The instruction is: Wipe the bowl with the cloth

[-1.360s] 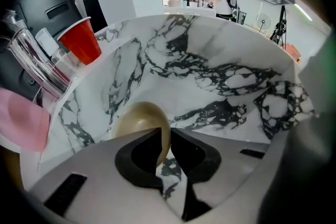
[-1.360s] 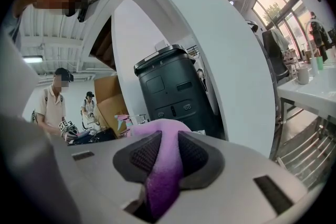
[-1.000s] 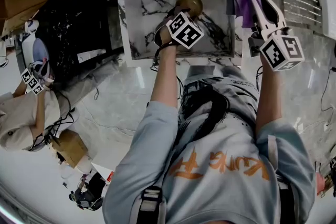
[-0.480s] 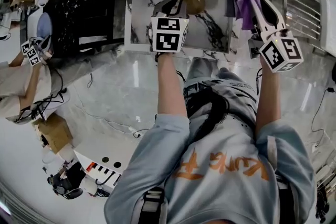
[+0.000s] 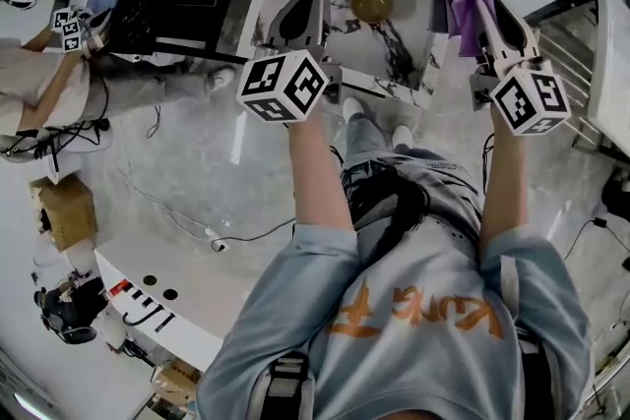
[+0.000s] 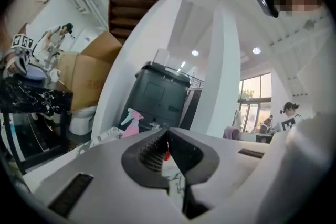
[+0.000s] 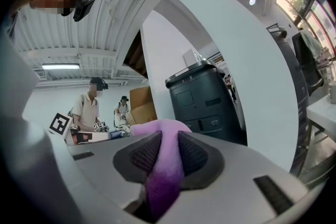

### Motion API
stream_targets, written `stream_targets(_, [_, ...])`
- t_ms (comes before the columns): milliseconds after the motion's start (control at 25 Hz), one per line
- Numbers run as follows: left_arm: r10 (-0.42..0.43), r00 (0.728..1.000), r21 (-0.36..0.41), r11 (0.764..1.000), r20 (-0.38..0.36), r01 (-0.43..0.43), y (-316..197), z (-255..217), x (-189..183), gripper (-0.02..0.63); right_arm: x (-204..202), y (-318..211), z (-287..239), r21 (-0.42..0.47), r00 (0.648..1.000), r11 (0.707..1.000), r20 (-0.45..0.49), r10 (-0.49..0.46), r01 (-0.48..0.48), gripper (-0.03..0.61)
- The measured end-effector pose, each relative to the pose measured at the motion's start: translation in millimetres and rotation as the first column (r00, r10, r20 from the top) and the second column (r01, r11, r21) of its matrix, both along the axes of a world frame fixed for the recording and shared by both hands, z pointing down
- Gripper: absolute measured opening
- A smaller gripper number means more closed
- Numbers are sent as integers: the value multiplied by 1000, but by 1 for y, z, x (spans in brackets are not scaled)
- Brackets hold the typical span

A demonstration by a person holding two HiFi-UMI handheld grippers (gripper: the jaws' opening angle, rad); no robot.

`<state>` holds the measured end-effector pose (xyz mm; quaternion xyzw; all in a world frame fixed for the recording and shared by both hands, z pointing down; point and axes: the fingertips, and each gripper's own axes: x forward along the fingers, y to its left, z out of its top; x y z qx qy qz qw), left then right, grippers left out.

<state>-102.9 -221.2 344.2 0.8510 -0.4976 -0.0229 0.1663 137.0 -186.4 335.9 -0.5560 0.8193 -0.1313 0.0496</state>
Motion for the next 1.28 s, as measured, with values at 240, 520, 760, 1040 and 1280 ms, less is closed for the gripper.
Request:
stream_targets(240, [-117, 993, 111, 987, 29, 113, 37, -49, -18, 24, -27, 6, -40, 82, 997, 993, -30, -77, 79, 110])
stream_targets(520, [-255, 965, 188, 953, 68, 238, 77, -82, -53, 25, -66, 10, -70, 146, 988, 977, -32, -149, 153, 111])
stream_targets(760, [-327, 941, 222, 928, 92, 301, 102, -95, -77, 24, -104, 21, -85, 184, 973, 955, -64, -223, 232, 112])
stream_targets(1040, [-344, 934, 232, 920, 99, 315, 112, -99, -81, 25, -107, 27, -91, 190, 971, 953, -86, -221, 234, 112])
stream_targets(1280, [-333, 938, 228, 925, 94, 305, 111, -99, -79, 25, -105, 30, -97, 214, 972, 949, -85, -220, 233, 112])
